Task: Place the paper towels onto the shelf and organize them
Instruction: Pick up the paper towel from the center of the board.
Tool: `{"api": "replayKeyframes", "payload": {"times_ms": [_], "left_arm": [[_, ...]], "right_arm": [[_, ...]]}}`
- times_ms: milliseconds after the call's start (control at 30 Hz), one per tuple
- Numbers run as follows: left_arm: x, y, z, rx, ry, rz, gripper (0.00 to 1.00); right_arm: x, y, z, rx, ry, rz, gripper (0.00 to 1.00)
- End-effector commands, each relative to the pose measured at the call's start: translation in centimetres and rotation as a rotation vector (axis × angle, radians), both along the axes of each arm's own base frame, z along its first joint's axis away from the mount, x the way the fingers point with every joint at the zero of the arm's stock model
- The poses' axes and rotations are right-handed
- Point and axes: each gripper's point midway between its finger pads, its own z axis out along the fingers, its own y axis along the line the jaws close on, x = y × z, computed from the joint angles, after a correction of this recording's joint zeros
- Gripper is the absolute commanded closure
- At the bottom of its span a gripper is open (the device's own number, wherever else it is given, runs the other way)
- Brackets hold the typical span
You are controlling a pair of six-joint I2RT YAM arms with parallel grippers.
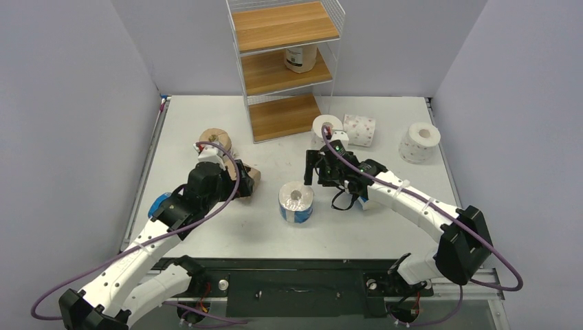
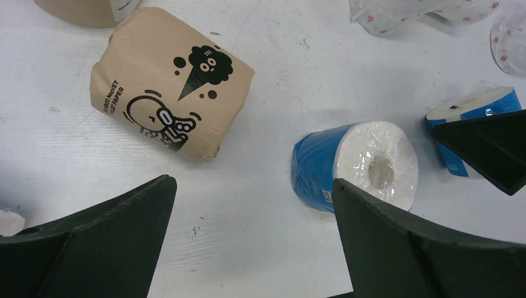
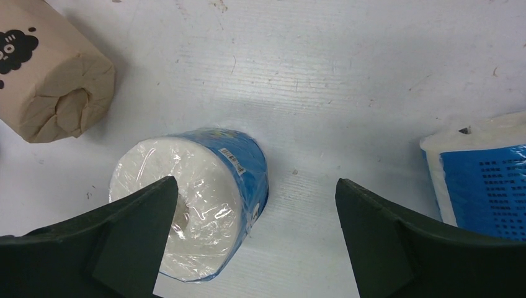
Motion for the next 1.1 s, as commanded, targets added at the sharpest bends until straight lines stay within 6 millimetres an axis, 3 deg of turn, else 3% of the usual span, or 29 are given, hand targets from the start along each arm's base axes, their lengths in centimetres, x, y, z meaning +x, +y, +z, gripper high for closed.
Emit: {"api": "replayKeyframes", "payload": {"times_ms": [0, 233, 600, 1067], "left_arm": [[0.3, 0.1, -0.3, -0.015, 0.008, 0.026, 0.04], [-0.1, 0.1, -1.2, -0.041, 0.017, 0.033, 0.04], [-0.1, -0.4, -1.5, -0.052, 0.028, 0.016, 0.04], [0.3, -0.7, -1.2, -0.05, 0.025, 0.012, 0.04]], "right_arm": [[0.0, 1.1, 0.5, -0.041, -0.02, 0.05, 0.06], [-2.5, 2.5, -1.6, -0.062, 0.045, 0.16, 0.09], [-3.8, 2.8, -4.5, -0.135, 0.122, 0.212, 0.22], [-4.1, 3.3, -4.3, -0.128, 0.104, 0.23, 0.21]]}}
